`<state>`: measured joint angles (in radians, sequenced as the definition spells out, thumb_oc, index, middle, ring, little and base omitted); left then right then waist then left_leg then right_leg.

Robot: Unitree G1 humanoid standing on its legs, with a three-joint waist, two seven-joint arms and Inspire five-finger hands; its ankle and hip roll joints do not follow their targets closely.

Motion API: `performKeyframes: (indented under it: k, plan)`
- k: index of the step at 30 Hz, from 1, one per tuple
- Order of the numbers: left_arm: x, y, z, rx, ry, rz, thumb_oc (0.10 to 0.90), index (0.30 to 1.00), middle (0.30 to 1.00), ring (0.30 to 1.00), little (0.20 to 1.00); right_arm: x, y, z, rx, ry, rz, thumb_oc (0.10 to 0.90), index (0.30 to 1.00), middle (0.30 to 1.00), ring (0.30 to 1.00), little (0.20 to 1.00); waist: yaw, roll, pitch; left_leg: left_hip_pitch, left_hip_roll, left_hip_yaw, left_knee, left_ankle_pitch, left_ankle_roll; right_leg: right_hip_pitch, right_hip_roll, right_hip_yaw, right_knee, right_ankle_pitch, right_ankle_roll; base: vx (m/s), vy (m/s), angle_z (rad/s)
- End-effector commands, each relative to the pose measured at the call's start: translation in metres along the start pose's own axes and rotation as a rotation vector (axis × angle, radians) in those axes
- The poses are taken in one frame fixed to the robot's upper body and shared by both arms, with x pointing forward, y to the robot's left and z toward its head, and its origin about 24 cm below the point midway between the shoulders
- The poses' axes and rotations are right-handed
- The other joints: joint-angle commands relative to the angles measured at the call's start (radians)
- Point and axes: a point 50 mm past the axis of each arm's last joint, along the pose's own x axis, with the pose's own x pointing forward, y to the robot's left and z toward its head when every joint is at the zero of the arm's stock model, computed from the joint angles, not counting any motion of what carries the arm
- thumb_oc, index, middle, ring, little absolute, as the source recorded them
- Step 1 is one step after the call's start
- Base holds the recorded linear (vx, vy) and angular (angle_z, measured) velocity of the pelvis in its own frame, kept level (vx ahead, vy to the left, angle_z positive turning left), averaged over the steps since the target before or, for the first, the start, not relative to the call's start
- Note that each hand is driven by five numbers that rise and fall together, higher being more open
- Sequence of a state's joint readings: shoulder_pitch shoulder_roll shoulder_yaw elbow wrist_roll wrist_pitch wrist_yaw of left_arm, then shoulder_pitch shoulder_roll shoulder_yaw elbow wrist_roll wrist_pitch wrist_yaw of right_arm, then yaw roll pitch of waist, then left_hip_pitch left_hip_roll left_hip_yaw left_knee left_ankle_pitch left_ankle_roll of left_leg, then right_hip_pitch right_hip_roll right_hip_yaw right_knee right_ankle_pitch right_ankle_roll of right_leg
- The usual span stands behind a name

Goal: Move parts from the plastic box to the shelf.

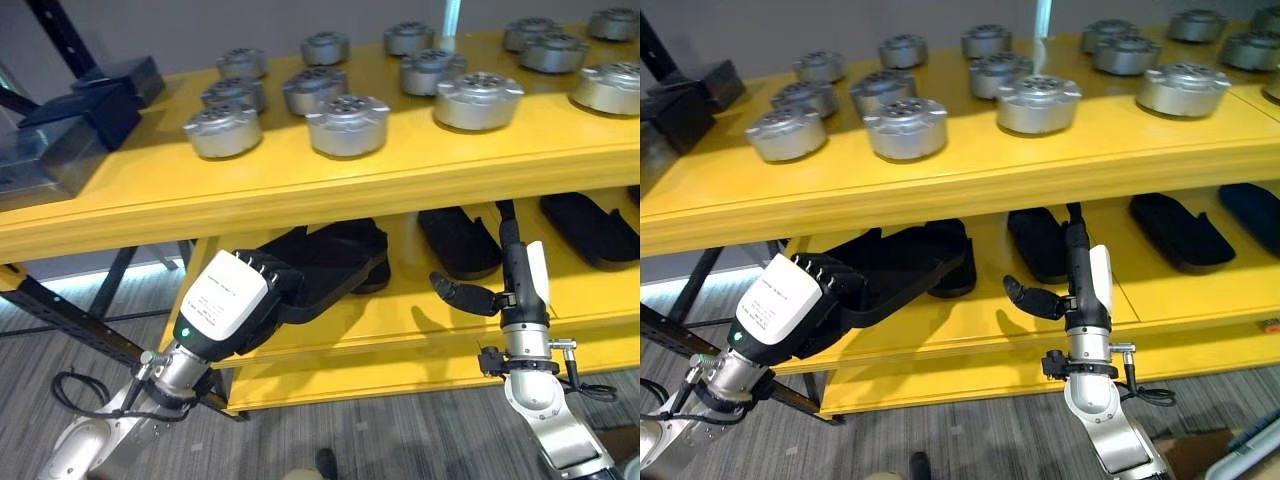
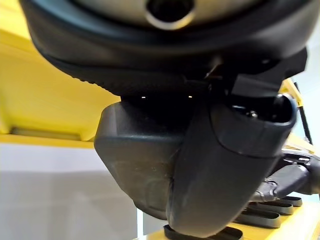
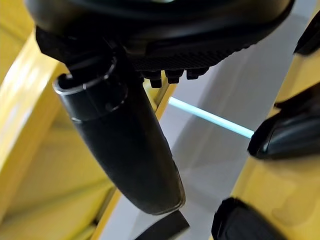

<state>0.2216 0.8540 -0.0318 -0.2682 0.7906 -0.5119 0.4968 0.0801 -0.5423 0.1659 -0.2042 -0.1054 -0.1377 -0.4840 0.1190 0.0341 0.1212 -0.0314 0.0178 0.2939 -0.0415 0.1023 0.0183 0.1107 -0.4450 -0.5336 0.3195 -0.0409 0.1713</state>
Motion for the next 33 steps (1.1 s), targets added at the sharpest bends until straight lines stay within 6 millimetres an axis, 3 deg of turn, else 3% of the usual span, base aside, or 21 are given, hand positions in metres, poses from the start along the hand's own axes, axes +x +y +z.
performKeyframes:
  k: [1,2,4,7,8,9,10,11,13,18,26,33]
  plan:
    - [0.023,0.057,-0.008,0.059,-0.061,0.342,0.400,0.300,0.300,0.300,0.300,0.028,-0.017,0.050,0.020,-0.295,-0.123,0.900,1.000,1.000,1.000,1.000,0.017,0.001,-0.037,0.144,0.048,0.049,-0.039,-0.101,-0.032,-0.072,-0.053,0.000,-0.019,0.234,0.080,-0.11,0.183,0.17]
    - [0.024,0.056,-0.009,0.056,-0.061,0.350,0.400,0.300,0.300,0.300,0.300,0.028,-0.016,0.052,0.021,-0.307,-0.131,0.900,1.000,1.000,1.000,1.000,0.019,0.001,-0.032,0.144,0.039,0.051,-0.042,-0.115,-0.019,-0.095,-0.056,0.009,0.006,0.239,0.081,-0.12,0.181,0.07]
    - [0.026,0.056,-0.009,0.046,-0.077,0.351,0.400,0.300,0.300,0.300,0.300,0.027,-0.016,0.052,0.020,-0.308,-0.144,0.900,1.000,1.000,1.000,1.000,0.003,-0.007,-0.027,0.136,0.025,0.033,-0.041,-0.130,-0.001,-0.120,-0.003,0.073,0.027,0.200,0.078,-0.08,0.110,0.01]
    - [0.027,0.056,-0.009,0.032,-0.084,0.351,0.400,0.300,0.300,0.300,0.300,0.026,-0.019,0.053,0.021,-0.312,-0.139,0.900,1.000,1.000,1.000,1.000,-0.002,-0.017,-0.024,0.140,0.025,0.048,-0.040,-0.130,-0.001,-0.113,0.044,0.070,0.000,0.172,0.067,-0.02,0.017,0.24]
    - [0.027,0.055,-0.008,0.026,-0.088,0.353,0.400,0.300,0.300,0.300,0.300,0.026,-0.020,0.054,0.013,-0.322,-0.133,0.900,1.000,1.000,1.000,1.000,-0.006,-0.022,-0.023,0.140,0.027,0.050,-0.041,-0.126,-0.010,-0.099,0.110,0.072,-0.057,0.132,0.046,-0.08,-0.056,0.06]
    - [0.028,0.053,-0.005,0.009,-0.099,0.353,0.400,0.300,0.300,0.300,0.300,0.026,-0.021,0.053,0.003,-0.316,-0.144,0.900,1.000,1.000,1.000,1.000,-0.020,-0.024,-0.018,0.122,0.024,0.035,-0.037,-0.110,-0.010,-0.098,0.184,0.112,-0.128,0.117,0.014,-0.05,-0.088,0.02]
    - [0.029,0.052,-0.002,-0.013,-0.113,0.349,0.400,0.300,0.300,0.300,0.300,0.024,-0.022,0.050,-0.006,-0.300,-0.157,0.900,1.000,1.000,1.000,1.000,-0.039,-0.028,-0.015,0.115,0.012,-0.012,-0.035,-0.110,-0.005,-0.107,0.224,0.193,-0.149,0.109,0.006,-0.01,-0.109,0.17]
    - [0.029,0.050,0.001,-0.034,-0.121,0.342,0.400,0.300,0.300,0.300,0.300,0.022,-0.025,0.045,-0.014,-0.285,-0.166,0.900,1.000,1.000,1.000,1.000,-0.058,-0.030,-0.016,0.111,0.006,-0.046,-0.032,-0.112,0.001,-0.106,0.259,0.256,-0.164,0.087,-0.003,0.05,-0.069,0.53]
    - [0.027,0.048,0.004,-0.048,-0.118,0.335,0.400,0.300,0.300,0.300,0.300,0.017,-0.033,0.040,-0.012,-0.283,-0.172,0.900,1.000,1.000,1.000,1.000,-0.084,-0.034,-0.022,0.102,0.005,-0.069,-0.029,-0.107,0.000,-0.094,0.301,0.309,-0.186,0.058,-0.021,0.01,-0.077,0.85]
    - [0.018,0.040,0.000,-0.065,-0.019,0.331,0.400,0.300,0.300,0.300,0.300,0.017,-0.030,0.038,-0.005,-0.298,-0.124,0.900,1.000,1.000,1.000,1.000,-0.076,-0.030,-0.046,0.110,0.007,-0.053,-0.038,-0.105,-0.016,-0.058,0.304,0.285,-0.232,0.041,-0.029,0.02,-0.096,0.12]
    - [-0.013,0.031,-0.019,-0.078,0.259,0.359,0.400,0.300,0.300,0.300,0.300,0.016,-0.023,0.057,0.006,-0.408,-0.077,0.900,1.000,1.000,1.000,1.000,-0.033,-0.044,-0.045,0.100,0.027,-0.031,0.042,-0.139,-0.037,-0.028,0.308,0.250,-0.256,-0.002,-0.057,0.03,-0.157,-0.06]
    - [-0.032,0.025,-0.028,-0.028,0.396,0.356,0.400,0.300,0.300,0.300,0.300,0.013,-0.016,0.078,0.100,-0.509,0.017,0.900,1.000,1.000,1.000,1.000,-0.006,-0.051,-0.025,0.074,0.029,-0.024,0.107,-0.168,-0.044,-0.024,0.303,0.207,-0.254,-0.015,-0.071,0.01,-0.154,0.14]
